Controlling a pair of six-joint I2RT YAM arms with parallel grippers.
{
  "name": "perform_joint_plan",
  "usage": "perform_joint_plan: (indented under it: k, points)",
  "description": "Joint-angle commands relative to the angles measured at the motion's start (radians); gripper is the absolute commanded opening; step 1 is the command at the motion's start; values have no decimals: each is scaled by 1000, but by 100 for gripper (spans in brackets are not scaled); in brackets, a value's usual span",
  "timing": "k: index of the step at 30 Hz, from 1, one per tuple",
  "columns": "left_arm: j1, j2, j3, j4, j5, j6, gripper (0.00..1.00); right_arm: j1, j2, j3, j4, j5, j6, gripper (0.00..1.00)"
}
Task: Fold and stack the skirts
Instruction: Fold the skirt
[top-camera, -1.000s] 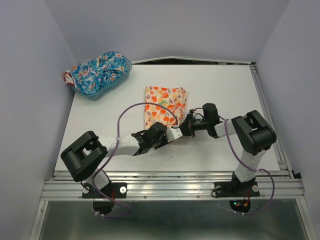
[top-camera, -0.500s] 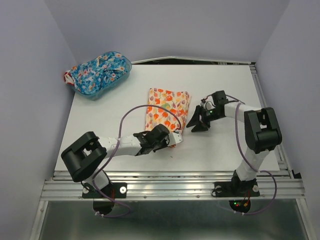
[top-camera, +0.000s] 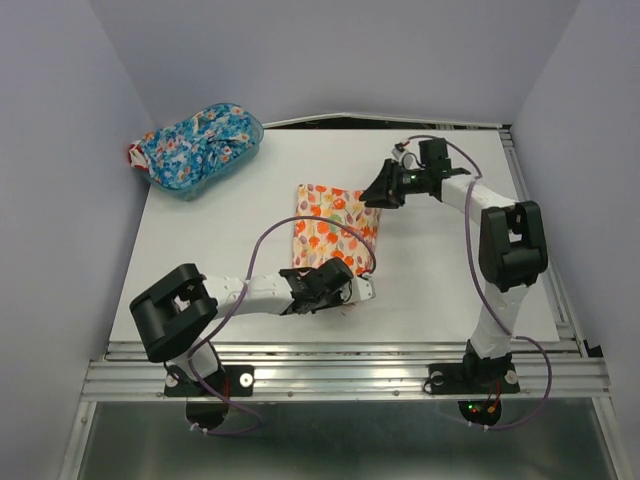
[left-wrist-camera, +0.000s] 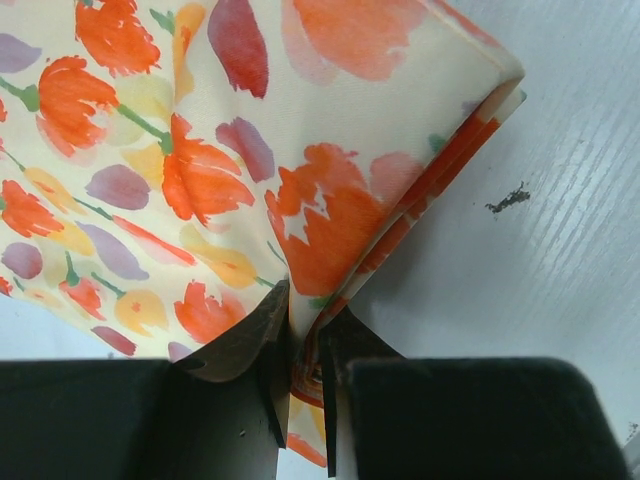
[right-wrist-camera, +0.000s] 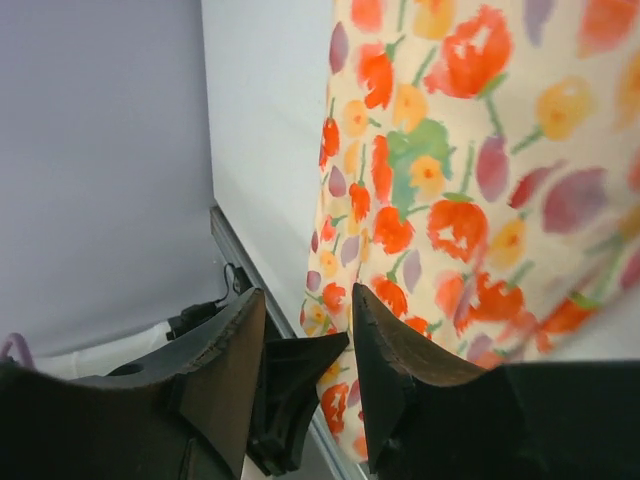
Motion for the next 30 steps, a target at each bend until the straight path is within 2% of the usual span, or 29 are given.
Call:
perform_joint_plan:
  k: [1, 5, 7, 12, 16, 24, 30]
  points:
    - [-4, -2, 58, -94, -3, -19, 0, 118, 60, 19, 144, -53, 60, 46]
    - [-3, -23, 86, -137, 9, -21, 0, 140, 115, -85, 185, -1, -4, 44]
    - [-3, -26, 107, -167, 11, -24, 0, 140, 175, -107, 192, 53, -99, 42]
    - [-3, -62, 166, -252, 31, -18, 0, 140, 269, -177, 196, 144, -208, 33]
    - [-4, -109, 235, -347, 66, -11, 0, 140, 281, -245, 210, 142, -231, 31]
    - [-4, -134, 261, -408, 95, -8, 0, 149, 231, -311, 190, 127, -279, 31]
    - [0, -122, 414, -482, 60, 45, 0, 186, 194, -349, 130, 127, -380, 31]
